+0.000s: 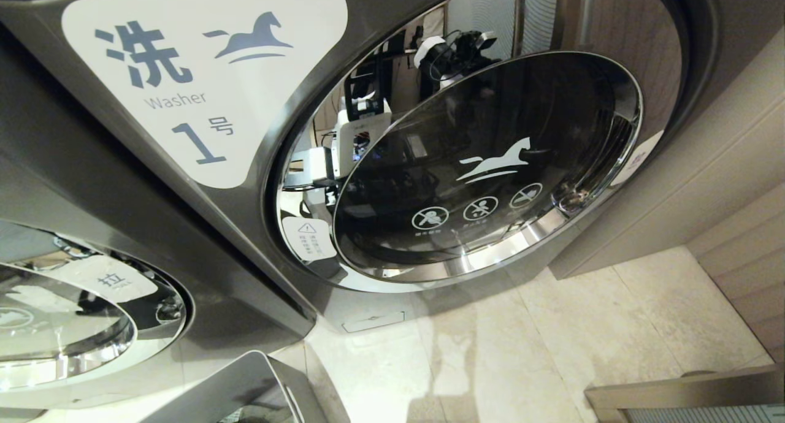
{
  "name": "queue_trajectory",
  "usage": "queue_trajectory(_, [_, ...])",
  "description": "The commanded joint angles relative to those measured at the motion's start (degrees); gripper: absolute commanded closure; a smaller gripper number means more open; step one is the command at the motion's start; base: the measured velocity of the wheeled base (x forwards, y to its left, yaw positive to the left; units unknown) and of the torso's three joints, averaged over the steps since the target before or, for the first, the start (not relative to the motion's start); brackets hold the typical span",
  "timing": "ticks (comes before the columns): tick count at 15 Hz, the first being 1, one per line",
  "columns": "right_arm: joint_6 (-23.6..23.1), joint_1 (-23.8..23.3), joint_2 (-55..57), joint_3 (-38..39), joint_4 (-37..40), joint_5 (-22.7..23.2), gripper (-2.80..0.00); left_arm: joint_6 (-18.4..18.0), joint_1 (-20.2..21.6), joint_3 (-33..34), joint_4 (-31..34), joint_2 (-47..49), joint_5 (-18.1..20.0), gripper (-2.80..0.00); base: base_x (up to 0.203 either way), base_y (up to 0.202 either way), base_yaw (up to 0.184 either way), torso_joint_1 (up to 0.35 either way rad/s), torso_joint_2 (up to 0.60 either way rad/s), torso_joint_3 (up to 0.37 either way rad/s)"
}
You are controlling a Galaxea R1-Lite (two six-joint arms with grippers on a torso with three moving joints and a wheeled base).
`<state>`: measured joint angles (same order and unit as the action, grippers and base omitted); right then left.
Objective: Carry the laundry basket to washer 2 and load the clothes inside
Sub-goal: Open the lid of the washing machine
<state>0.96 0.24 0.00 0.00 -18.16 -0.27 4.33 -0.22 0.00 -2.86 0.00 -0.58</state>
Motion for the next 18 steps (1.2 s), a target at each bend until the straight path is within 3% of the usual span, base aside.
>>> queue_trajectory(1, [0.0,0.0,0.1,2.3,-0.1,0.0,0.00,0.1,0.0,0.0,0.0,-0.1,0.0,0.00,0.000,0.000,0.000,0.000,0.00,0.000])
queue_trajectory(14, [0.0,0.0,0.1,2.3,-0.1,0.0,0.00,0.1,0.0,0.0,0.0,-0.1,0.0,0.00,-0.172,0.000,0.001,0.002,0.00,0.003])
queue_trajectory(18, [0.0,0.0,0.1,2.3,-0.1,0.0,0.00,2.5,0.0,0.0,0.1,-0.1,0.0,0.00,-0.014,0.000,0.001,-0.001,0.00,0.002])
